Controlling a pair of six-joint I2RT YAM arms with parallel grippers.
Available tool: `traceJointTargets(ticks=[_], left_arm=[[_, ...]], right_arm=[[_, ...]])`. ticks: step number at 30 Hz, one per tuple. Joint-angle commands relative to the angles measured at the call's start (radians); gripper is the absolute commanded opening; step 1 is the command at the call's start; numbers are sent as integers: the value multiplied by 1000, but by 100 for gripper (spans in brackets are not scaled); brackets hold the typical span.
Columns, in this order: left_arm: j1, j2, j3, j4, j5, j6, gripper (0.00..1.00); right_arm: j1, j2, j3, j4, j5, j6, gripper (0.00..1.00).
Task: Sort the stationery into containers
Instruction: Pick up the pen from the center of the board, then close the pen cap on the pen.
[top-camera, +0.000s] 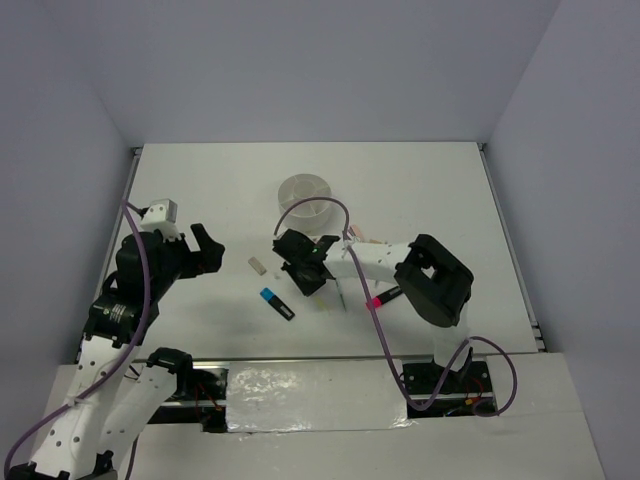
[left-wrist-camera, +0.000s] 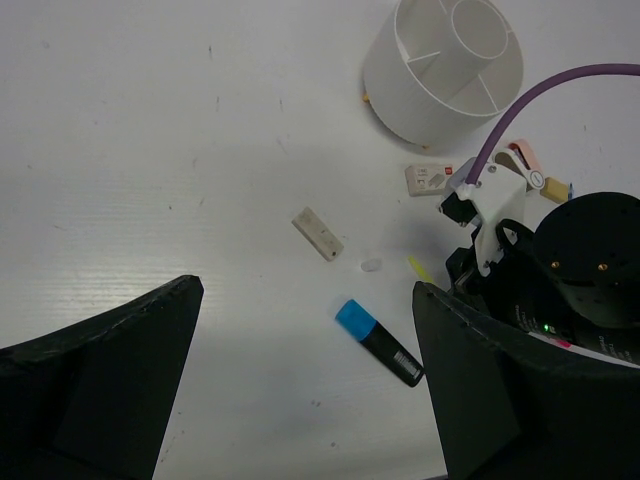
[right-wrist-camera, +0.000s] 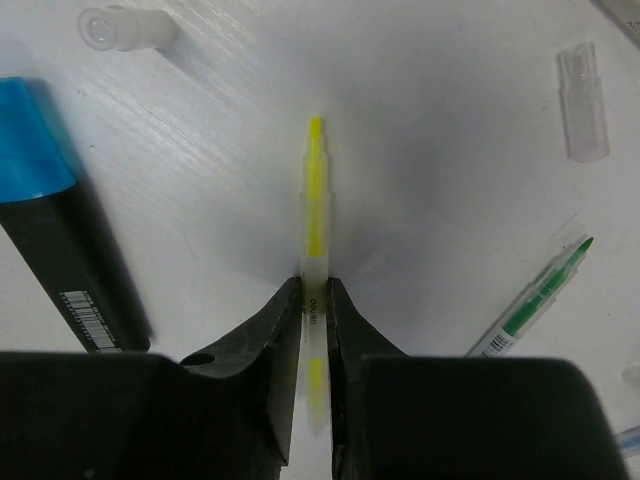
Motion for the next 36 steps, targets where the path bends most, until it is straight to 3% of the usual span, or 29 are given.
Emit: traceJointTargets(ticks=[1,4,11,15,18,21,26,31,36], left_arm=[[-5,-8,6,36,-3,15,99],[-5,4,9,41,17,19,99],[-22,99,28,91,90,-43,99],[-181,217,9,182,-25,-125,99],[-317,312,-14,271,-96,-157,99],[-428,405,-77,427,-182,-168,98],[-486,585,-20,399,-340,-160,87],[-486,682,20,375,-341,-163,72],[-486,726,17,398,-327,-151,71]], right_arm=[[22,32,6,-11,-19,39,18],[21,-4,24,-28,10,64,0],[22,-261,34,-80,117,140,0],[21,-541,-49,-109,175,212,0],[21,-663,-101,-155,210,261,0],[22,-825,-126,-204,243,284,0],[19,-929,-129,-273,249,292,0],[21,-963,-153,-283,240,294,0],[21,-978,-184,-260,232,286,0]])
